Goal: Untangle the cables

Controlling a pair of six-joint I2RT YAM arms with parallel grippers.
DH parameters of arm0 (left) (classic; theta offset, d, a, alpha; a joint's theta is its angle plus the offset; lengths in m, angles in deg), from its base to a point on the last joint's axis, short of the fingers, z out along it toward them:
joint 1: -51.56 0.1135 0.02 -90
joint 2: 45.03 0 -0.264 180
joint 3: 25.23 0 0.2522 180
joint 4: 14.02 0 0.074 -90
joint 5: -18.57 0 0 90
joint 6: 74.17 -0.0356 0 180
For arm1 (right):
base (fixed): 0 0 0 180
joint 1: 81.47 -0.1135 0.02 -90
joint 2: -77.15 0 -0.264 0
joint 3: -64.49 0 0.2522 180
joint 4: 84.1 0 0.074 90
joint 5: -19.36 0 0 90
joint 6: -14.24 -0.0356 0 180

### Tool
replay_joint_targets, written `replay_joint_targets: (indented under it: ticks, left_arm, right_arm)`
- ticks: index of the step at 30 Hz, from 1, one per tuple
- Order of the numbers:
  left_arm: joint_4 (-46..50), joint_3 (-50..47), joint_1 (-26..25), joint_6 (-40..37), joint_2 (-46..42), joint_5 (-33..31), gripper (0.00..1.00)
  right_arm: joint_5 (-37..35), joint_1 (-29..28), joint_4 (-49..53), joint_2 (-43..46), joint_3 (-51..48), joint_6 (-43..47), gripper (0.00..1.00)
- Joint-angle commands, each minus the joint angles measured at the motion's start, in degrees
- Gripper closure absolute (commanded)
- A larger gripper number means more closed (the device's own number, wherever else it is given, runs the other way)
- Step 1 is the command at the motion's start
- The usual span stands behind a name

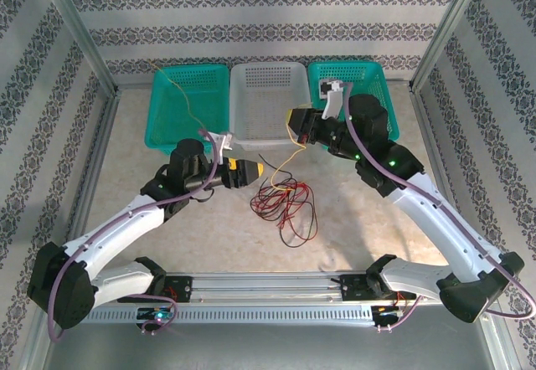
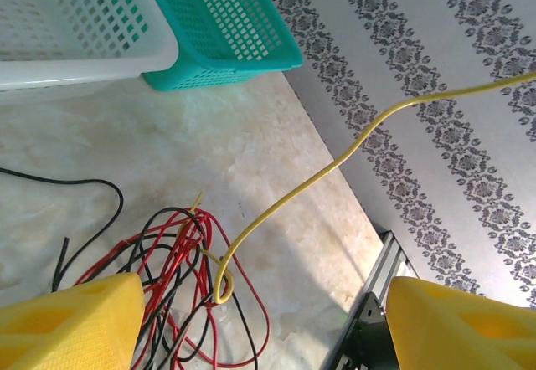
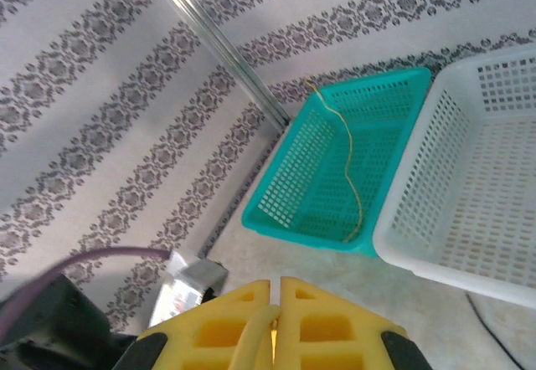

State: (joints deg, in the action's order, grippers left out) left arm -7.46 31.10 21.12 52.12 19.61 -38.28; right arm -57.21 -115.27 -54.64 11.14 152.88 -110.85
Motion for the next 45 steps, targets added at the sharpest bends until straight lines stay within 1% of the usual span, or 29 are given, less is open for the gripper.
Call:
replay_joint_targets:
  ticks: [1,4,12,14,16,18,20,22,24,26,28,32,35,39,41,42,44,45]
  left_arm:
    - [-11.1,-0.9,-1.0,0.6,0.7,1.1,0.24]
    - [-13.4,-0.8,-1.4,1.2,3.6,1.9,0.28]
    - [-26.9,-0.4,-3.6,5.5,11.2,7.6,0.37]
    - [-30.0,-0.2,-4.0,6.7,12.3,8.9,0.43]
    - [-30.3,0.3,-4.3,6.9,13.3,9.4,0.55]
    - [-28.8,1.1,-4.5,6.8,14.3,9.6,0.62]
    - [-27.8,1.1,-4.6,6.6,15.1,9.8,0.63]
    - [-26.3,0.8,-4.9,5.7,15.8,9.2,0.66]
    - [-24.6,0.5,-5.1,5.1,16.1,8.4,0.77]
    - [-24.4,0.1,-5.2,5.1,16.5,8.2,0.91]
    - [-23.3,0.4,-5.3,5.2,16.0,7.5,1.0]
    - [-13.3,5.3,-5.4,3.0,11.9,4.5,1.0]
    - [-6.1,10.1,-5.4,0.7,9.2,4.4,1.0]
    - [0.2,15.4,-5.4,1.6,8.1,4.9,1.0]
    - [5.1,18.1,-5.4,2.7,8.6,3.7,1.0]
    - [7.6,18.9,-5.4,3.0,8.9,2.5,1.0]
    - [11.9,20.0,-5.3,4.1,9.5,-0.6,1.0]
    - [12.8,20.0,-5.3,4.7,9.7,-1.3,1.0]
  right_arm:
    - [1.7,0.8,-2.4,2.1,3.5,-2.8,1.0]
    - [1.9,0.8,-2.8,2.6,4.6,-3.8,1.0]
    - [2.2,0.9,-5.2,3.3,5.7,-6.9,1.0]
    - [2.2,1.0,-5.5,3.2,6.5,-7.2,1.0]
    - [2.2,1.2,-5.6,2.9,7.6,-7.3,1.0]
    - [2.1,1.4,-5.9,2.7,8.8,-7.4,1.0]
    - [2.0,1.8,-5.9,2.5,10.3,-7.2,1.0]
    - [2.2,2.6,-6.1,2.3,12.2,-7.4,1.0]
    - [2.6,3.3,-6.5,2.3,13.8,-7.8,1.0]
    - [2.9,3.6,-6.8,2.4,15.3,-8.0,1.0]
    - [3.2,3.9,-6.7,2.5,16.0,-8.0,1.0]
    - [3.0,5.1,-5.2,3.6,14.5,-7.3,1.0]
    - [3.0,6.7,-5.2,5.2,11.3,-8.1,1.0]
    - [3.0,8.6,-5.0,6.7,7.2,-8.6,1.0]
    - [3.8,10.0,-3.9,6.7,5.4,-9.3,1.0]
    - [3.9,10.5,-2.8,6.5,4.8,-9.6,0.97]
    - [3.4,11.2,0.0,6.6,2.9,-9.7,0.71]
    - [3.1,11.4,1.1,6.9,1.8,-9.3,0.6]
